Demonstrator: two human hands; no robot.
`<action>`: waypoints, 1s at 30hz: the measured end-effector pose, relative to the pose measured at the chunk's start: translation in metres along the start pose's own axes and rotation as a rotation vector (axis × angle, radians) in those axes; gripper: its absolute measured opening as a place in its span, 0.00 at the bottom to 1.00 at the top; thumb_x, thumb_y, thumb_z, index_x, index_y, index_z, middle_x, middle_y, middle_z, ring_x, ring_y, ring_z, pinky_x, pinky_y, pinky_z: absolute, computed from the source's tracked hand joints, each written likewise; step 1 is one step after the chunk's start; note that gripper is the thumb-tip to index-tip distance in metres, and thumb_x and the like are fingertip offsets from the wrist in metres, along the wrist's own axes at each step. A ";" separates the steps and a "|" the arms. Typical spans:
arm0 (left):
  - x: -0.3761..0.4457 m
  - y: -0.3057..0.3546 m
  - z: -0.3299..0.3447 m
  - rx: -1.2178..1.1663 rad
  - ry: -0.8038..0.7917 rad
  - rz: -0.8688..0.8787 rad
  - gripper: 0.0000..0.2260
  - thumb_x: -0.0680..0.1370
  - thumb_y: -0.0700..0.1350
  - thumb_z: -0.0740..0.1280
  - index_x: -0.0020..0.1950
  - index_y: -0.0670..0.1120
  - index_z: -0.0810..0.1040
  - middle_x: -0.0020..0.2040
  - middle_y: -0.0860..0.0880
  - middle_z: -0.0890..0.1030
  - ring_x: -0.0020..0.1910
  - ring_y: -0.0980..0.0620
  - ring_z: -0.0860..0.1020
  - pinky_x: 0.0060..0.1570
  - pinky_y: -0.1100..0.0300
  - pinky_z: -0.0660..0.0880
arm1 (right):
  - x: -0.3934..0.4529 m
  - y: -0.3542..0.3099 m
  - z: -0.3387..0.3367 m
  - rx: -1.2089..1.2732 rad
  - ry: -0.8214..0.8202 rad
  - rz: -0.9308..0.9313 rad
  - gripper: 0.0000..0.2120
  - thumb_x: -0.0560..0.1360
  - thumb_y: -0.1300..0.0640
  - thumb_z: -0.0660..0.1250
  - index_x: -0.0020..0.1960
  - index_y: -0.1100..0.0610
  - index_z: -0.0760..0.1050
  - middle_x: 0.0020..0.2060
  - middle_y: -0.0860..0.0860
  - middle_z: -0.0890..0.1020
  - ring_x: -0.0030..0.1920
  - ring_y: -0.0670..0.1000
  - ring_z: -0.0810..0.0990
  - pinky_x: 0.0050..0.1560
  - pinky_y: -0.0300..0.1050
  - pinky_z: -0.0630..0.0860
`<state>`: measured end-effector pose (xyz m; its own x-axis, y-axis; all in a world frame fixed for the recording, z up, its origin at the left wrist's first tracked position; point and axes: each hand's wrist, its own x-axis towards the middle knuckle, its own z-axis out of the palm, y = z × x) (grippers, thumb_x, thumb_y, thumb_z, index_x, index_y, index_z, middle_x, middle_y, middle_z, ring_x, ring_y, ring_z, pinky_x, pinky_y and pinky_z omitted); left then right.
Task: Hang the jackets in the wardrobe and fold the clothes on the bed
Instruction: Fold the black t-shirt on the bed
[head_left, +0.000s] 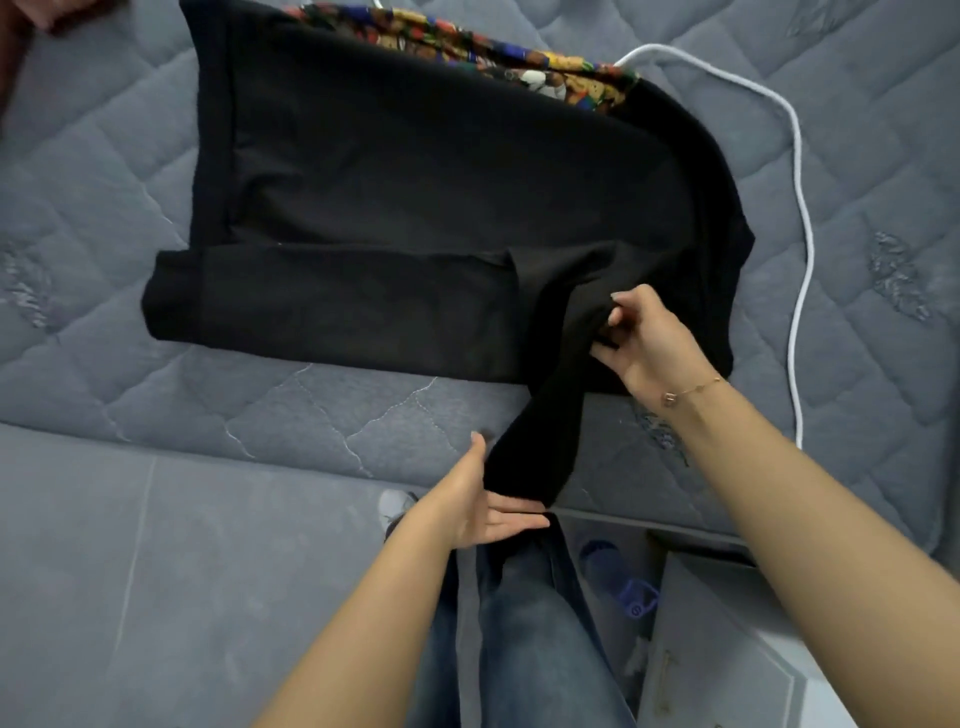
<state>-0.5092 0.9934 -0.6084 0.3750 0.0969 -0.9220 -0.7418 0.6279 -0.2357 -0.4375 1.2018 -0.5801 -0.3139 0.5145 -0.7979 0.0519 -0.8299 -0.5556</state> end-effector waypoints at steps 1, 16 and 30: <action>0.000 0.002 0.002 -0.169 -0.068 -0.022 0.36 0.76 0.72 0.49 0.73 0.47 0.65 0.56 0.32 0.81 0.47 0.35 0.83 0.29 0.54 0.80 | -0.004 -0.006 0.003 0.122 -0.072 0.017 0.15 0.78 0.60 0.58 0.32 0.57 0.65 0.31 0.50 0.74 0.37 0.49 0.78 0.46 0.49 0.81; -0.130 0.130 0.030 -0.656 0.488 1.341 0.36 0.77 0.37 0.70 0.77 0.59 0.56 0.75 0.51 0.64 0.66 0.51 0.74 0.59 0.53 0.77 | -0.003 0.003 0.032 0.365 -0.031 0.189 0.17 0.78 0.62 0.55 0.30 0.57 0.65 0.47 0.59 0.83 0.55 0.59 0.81 0.57 0.52 0.77; -0.083 0.156 -0.124 -0.823 0.312 0.969 0.21 0.81 0.55 0.62 0.73 0.50 0.70 0.71 0.47 0.74 0.67 0.47 0.74 0.69 0.48 0.69 | 0.043 0.053 0.033 0.341 0.444 0.170 0.22 0.74 0.53 0.73 0.64 0.58 0.72 0.61 0.55 0.79 0.59 0.55 0.80 0.60 0.52 0.77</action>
<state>-0.7248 0.9877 -0.6068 -0.5606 -0.0113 -0.8280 -0.7982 -0.2587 0.5440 -0.4793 1.1724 -0.6362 0.1035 0.3484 -0.9316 -0.2647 -0.8932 -0.3634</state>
